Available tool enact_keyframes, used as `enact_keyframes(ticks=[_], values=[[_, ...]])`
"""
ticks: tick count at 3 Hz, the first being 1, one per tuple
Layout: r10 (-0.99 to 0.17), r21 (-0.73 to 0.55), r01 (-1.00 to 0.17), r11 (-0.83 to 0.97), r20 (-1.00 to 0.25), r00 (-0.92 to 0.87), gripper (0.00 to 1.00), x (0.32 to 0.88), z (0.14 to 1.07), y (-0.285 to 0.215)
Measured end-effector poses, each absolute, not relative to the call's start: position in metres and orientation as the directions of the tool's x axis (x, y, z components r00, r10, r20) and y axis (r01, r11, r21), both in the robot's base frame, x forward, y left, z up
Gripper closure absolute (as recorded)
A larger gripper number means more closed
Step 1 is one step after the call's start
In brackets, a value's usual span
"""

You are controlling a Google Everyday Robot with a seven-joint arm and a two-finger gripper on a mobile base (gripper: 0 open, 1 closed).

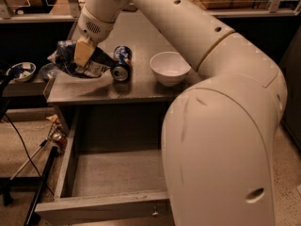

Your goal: Pick blue chip bag from top drawer and place on counter

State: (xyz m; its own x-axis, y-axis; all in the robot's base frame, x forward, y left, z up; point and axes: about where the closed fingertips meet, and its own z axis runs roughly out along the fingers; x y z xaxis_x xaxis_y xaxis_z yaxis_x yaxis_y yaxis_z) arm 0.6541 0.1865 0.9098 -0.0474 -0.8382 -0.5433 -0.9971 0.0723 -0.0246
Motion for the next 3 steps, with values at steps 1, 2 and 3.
enact_keyframes(ticks=[1, 2, 3], values=[[-0.836, -0.001, -0.997, 0.082, -0.544, -0.068, 1.0, 0.654, 0.897, 0.185], [-0.835, 0.02, -0.996, 0.088, -0.543, -0.084, 1.0, 0.653, 0.887, 0.185], [-0.835, 0.02, -0.996, 0.088, -0.543, -0.084, 1.0, 0.653, 0.887, 0.185]])
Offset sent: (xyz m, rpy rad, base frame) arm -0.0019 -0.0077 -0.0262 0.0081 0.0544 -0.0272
